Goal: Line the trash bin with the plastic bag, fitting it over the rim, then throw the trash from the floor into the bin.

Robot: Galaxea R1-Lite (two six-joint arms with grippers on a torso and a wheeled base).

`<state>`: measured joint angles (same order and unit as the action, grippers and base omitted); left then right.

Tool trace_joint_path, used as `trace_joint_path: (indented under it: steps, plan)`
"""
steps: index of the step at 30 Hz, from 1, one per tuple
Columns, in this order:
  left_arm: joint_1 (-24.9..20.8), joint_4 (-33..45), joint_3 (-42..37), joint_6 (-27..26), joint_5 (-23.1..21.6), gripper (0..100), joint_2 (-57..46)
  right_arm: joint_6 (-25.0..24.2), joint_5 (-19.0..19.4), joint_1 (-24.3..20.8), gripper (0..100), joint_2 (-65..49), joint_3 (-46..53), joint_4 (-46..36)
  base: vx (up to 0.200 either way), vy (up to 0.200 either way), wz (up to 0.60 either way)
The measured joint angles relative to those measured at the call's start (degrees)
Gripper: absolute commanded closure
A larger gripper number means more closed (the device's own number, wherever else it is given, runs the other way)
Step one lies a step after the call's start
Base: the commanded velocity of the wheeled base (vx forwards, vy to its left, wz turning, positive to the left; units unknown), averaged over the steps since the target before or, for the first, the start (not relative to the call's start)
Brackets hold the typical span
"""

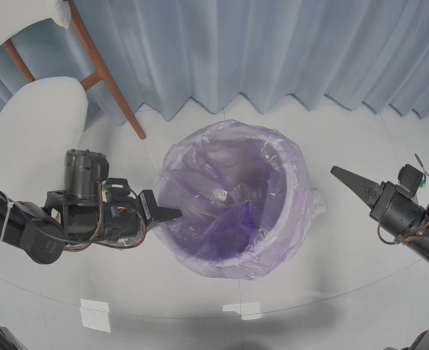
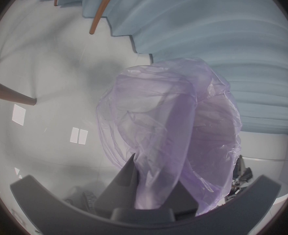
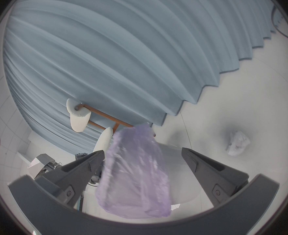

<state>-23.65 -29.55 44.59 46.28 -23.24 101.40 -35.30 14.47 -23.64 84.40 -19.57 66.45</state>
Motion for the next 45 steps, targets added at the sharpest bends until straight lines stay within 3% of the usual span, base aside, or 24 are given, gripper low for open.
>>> trace_joint_path:
  steps: [7,26,27,32,45]
  plan:
    - [1.3,-0.1,-0.1,-0.4,-6.8,100,-2.7,0.7,0.4,0.4,0,-0.6,7.5,0.2,0.000,0.000,0.00]
    - [-1.4,0.5,2.2,-0.4,-7.3,100,-4.6,-0.1,3.0,-1.3,0,2.4,8.2,8.3,0.000,0.000,0.00]
    - [-1.4,0.5,2.1,-0.5,-7.3,100,-4.7,-0.1,3.0,-1.3,100,2.8,8.2,9.3,0.000,0.000,0.00]
    - [-1.3,0.5,0.7,-0.5,-7.2,100,-5.8,-0.3,3.1,-1.3,100,4.6,8.2,14.2,0.000,0.000,0.00]
    - [-0.8,-0.9,-0.9,-0.5,-8.9,100,-8.0,-3.9,3.0,0.2,100,5.4,12.1,14.6,0.000,0.000,0.00]
